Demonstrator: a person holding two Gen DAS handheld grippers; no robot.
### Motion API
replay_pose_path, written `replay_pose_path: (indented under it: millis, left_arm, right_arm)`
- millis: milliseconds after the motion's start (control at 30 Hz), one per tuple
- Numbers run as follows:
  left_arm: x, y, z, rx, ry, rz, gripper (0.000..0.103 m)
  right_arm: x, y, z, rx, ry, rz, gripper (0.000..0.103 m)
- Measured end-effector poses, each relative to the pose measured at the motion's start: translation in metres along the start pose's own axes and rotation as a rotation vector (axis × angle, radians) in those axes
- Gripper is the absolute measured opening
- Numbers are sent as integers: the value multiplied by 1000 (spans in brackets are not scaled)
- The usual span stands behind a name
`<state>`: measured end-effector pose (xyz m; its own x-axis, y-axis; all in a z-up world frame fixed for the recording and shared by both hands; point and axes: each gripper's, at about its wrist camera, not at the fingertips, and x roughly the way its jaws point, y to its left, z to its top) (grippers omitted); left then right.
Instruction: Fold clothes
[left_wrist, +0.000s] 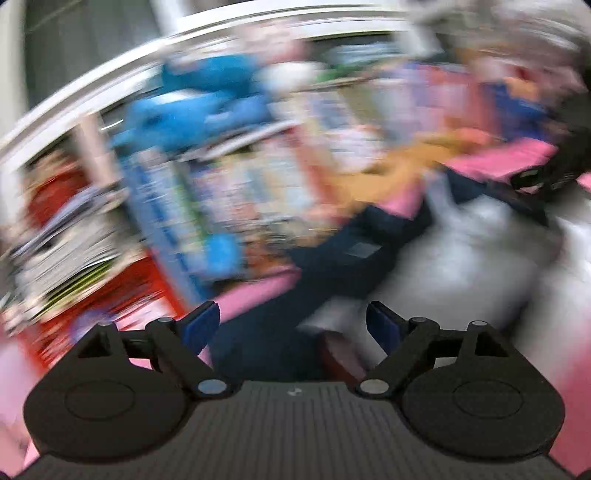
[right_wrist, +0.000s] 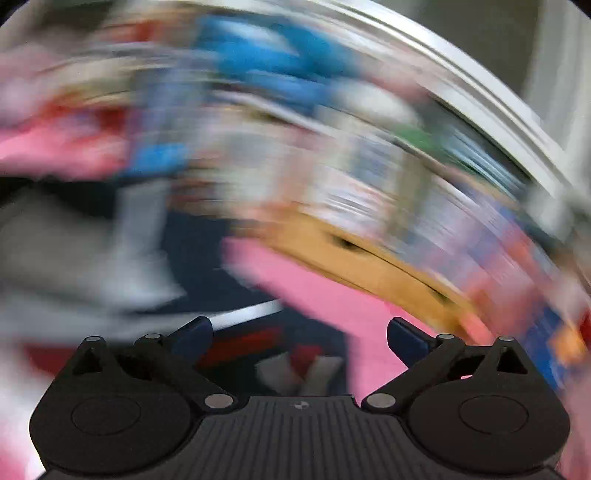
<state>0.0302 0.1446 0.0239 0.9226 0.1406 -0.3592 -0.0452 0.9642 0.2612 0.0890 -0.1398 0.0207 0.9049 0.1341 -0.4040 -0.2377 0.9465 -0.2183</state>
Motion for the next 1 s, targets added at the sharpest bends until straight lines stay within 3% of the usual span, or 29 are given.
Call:
replay_pose_path:
  millis: [67,133,200,300,367,400,500,567,733,833,900,1000]
  left_arm:
    - [4,23,4,-156,36,-76,88]
    - [-11,27,-2,-110,5,-177,88]
    - [-31,23,-12,-5,-38,-245,89]
    - [-51,7,-27,142,-78,-252,92]
    - [-51,1,-29,154,-80,-245,92]
    - [-48,-1,-28,135,-77,-243,92]
    - [-33,-1,-20,36,-45,-239,92]
    - [-28,3,-17,-18,-37,-251,92]
    - [-32,2,-13,-12,-78,-260,93]
    - [-26,-5,-13,20,-87,-271,98]
    - [-17,-10,-15,45,-77,-288,98]
    - [-1,-16,-18,67,-49,-289,98]
  right_arm:
    - [19,-35,14,284,73,-19,100]
    - [10,-58,9,399,41,182,99]
    - [-10,-60,1,281,9,378,99]
    - [-53,-41,-16,37,-9,795,99]
    - [-70,-18,-30,-34,-21,1090,99]
    - [-74,-5,-34,-58,-1,1173,99]
    - [-60,47,-32,-157,65,1073,99]
    - [-36,58,-17,-128,72,925,99]
    - [39,-2,36,314,86,571,100]
    - [48,-29,34,493,52,617,101]
    - [36,-39,27,456,2,590,102]
    - [15,-51,12,285,-28,485,101]
